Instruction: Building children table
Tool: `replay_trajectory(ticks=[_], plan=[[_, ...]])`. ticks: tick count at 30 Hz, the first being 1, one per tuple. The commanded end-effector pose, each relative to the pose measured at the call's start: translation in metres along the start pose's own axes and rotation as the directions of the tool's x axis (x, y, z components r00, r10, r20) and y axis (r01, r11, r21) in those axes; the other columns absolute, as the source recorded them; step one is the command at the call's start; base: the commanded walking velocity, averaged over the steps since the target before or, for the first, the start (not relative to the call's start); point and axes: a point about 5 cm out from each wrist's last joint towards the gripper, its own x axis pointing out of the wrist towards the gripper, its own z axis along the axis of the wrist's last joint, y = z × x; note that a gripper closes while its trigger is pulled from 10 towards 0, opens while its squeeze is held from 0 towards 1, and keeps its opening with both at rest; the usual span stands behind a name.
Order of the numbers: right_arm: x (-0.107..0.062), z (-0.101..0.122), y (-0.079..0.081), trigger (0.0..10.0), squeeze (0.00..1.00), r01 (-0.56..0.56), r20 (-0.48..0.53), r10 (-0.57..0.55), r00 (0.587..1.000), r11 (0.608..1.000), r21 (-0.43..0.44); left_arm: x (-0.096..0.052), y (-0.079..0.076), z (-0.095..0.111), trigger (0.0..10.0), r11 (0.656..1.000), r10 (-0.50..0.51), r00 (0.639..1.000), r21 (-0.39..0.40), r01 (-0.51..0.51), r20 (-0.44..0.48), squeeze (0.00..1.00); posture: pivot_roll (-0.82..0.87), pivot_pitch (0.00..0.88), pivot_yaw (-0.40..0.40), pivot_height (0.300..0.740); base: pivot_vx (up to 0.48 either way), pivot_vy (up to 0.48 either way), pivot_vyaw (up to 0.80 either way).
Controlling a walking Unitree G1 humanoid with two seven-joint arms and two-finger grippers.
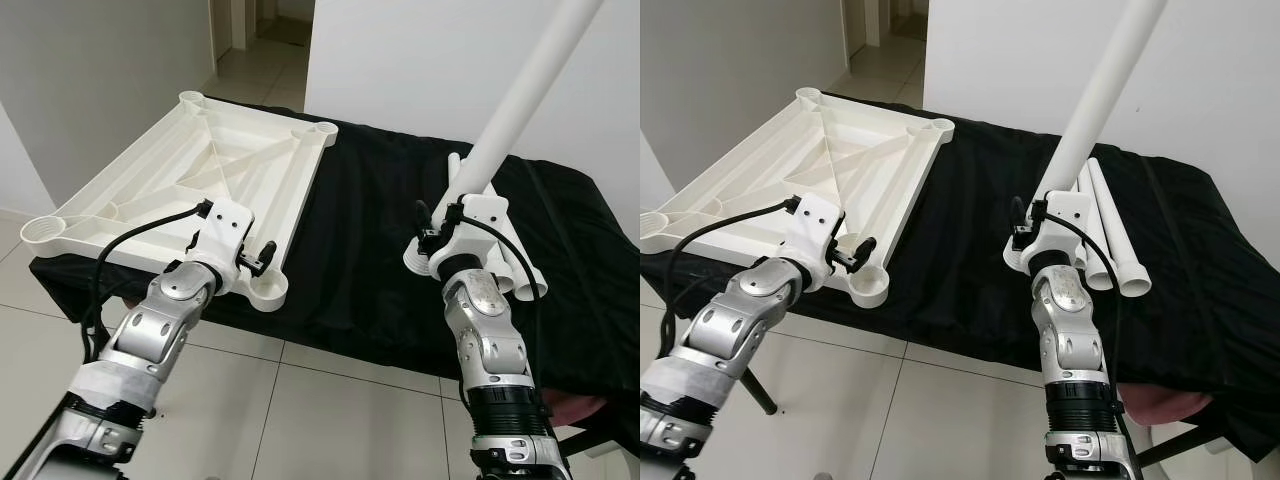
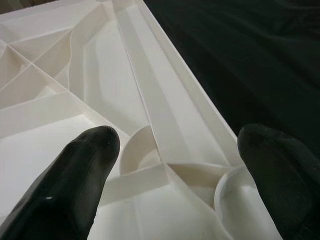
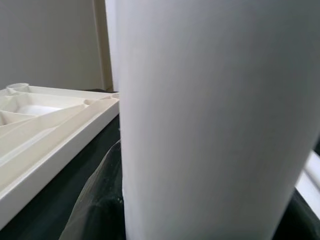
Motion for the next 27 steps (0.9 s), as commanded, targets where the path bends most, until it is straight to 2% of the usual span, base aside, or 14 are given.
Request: replay_trajectory(ticks=[1,3,6,11,13,15,16,20,23,25,27], plan=[[0.001,0.007,-0.004,10.0,0.0,0.006,0.032,-0.005,0.999,1.0,-0.024,-0.006,-0.006,0.004,10.0,0.992,-0.125,0.991,0.01,0.124,0.043,0.0,0.02,0.0,-0.077,0.74,0.0,0.0,0.0],[0.001,0.007,-0.006,10.0,0.0,0.005,0.031,-0.004,1.0,0.999,-0.037,-0.011,-0.007,0.009,10.0,0.981,-0.19,0.978,-0.02,0.193,0.084,0.0,0.02,0.0,-0.081,0.74,0.0,0.0,0.0],[0.001,0.007,-0.006,10.0,0.0,0.003,0.031,-0.002,1.0,0.999,-0.039,-0.013,-0.007,0.011,10.0,0.974,-0.224,0.97,-0.018,0.227,0.095,0.0,0.02,0.0,-0.085,0.74,0.0,0.0,0.0],[0.002,0.008,-0.007,10.0,0.0,-0.004,0.034,0.006,0.999,0.999,-0.054,-0.025,-0.007,0.012,10.0,0.934,-0.358,0.926,0.052,0.354,0.122,0.0,0.03,0.0,-0.09,0.74,0.0,0.0,0.0],[0.002,0.008,-0.007,10.0,0.0,-0.005,0.034,0.007,0.999,0.998,-0.055,-0.027,-0.007,0.011,10.0,0.925,-0.381,0.917,0.059,0.376,0.117,0.0,0.03,0.0,-0.09,0.74,0.0,0.0,0.0],[0.003,0.009,-0.008,10.0,0.0,-0.007,0.035,0.009,0.999,0.998,-0.056,-0.029,-0.006,0.004,10.0,0.911,-0.409,0.91,0.095,0.402,0.067,0.0,0.03,0.0,-0.092,0.74,0.0,0.0,0.0],[0.003,0.009,-0.008,10.0,0.0,-0.007,0.035,0.009,0.999,0.998,-0.056,-0.029,-0.006,0.004,10.0,0.911,-0.409,0.91,0.095,0.402,0.067,0.0,0.03,0.0,-0.092,0.74,0.0,0.0,0.0],[0.004,0.01,-0.01,10.0,0.0,-0.006,0.037,0.009,0.999,0.998,-0.065,-0.029,-0.005,-0.009,10.0,0.905,-0.407,0.913,0.126,0.407,-0.027,0.0,0.02,0.0,-0.09,0.74,0.0,0.0,0.0],[0.004,0.011,-0.01,10.0,0.0,-0.006,0.038,0.008,0.999,0.998,-0.065,-0.029,-0.005,-0.012,10.0,0.905,-0.401,0.915,0.133,0.404,-0.051,0.0,0.02,0.0,-0.091,0.74,0.0,0.0,0.0],[0.005,0.011,-0.01,10.0,0.0,-0.004,0.039,0.007,0.999,0.998,-0.067,-0.024,-0.001,-0.022,10.0,0.914,-0.36,0.925,0.152,0.375,-0.119,0.0,0.02,0.0,-0.091,0.74,0.0,0.0,0.0],[0.005,0.012,-0.01,10.0,0.0,-0.004,0.04,0.007,0.999,0.998,-0.067,-0.022,0.001,-0.026,10.0,0.921,-0.338,0.93,0.152,0.359,-0.144,0.0,0.02,0.0,-0.091,0.74,0.0,0.0,0.0]])
